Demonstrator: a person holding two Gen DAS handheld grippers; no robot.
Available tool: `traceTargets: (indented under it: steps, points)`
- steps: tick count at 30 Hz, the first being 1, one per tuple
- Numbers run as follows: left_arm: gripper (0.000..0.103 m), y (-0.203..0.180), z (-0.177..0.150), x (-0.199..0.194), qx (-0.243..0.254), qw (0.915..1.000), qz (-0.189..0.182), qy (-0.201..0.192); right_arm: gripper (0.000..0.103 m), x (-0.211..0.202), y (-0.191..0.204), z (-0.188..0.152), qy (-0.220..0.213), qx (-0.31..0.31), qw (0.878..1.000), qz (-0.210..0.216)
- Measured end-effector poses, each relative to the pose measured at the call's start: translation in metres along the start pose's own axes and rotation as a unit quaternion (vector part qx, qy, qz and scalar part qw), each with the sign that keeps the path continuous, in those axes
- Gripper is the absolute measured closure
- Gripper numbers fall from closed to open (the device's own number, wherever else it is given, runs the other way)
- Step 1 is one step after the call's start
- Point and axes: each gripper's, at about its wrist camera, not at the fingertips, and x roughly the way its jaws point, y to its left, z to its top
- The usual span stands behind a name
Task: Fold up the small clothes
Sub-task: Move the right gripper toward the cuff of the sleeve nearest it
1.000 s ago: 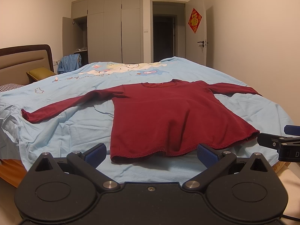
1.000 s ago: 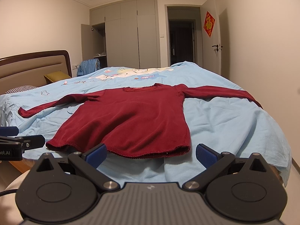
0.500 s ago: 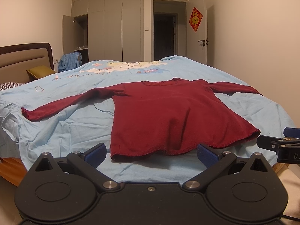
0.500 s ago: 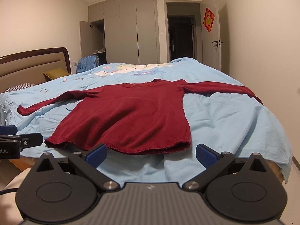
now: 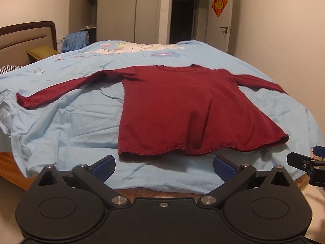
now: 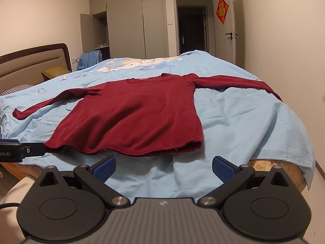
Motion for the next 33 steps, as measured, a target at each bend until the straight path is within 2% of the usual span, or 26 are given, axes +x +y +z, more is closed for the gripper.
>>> traceTargets:
  steps: [7, 15, 25, 33]
  points:
    - [0.001, -0.004, 0.015, 0.026, 0.036, 0.9989, -0.019, 0.022, 0.000, 0.014, -0.009, 0.000, 0.038, 0.014, 0.999, 0.003]
    - [0.001, 0.005, 0.044, 0.056, 0.029, 0.9990, -0.018, 0.030, 0.000, 0.031, -0.019, -0.003, 0.071, 0.028, 0.997, -0.013]
    - [0.001, 0.008, 0.082, 0.118, 0.003, 0.9992, -0.013, 0.038, 0.000, 0.054, -0.032, 0.010, 0.066, 0.020, 0.998, -0.014]
    - [0.001, -0.002, 0.108, 0.167, -0.004, 0.9997, 0.012, 0.022, 0.000, 0.079, -0.060, 0.022, 0.049, 0.085, 0.995, 0.017]
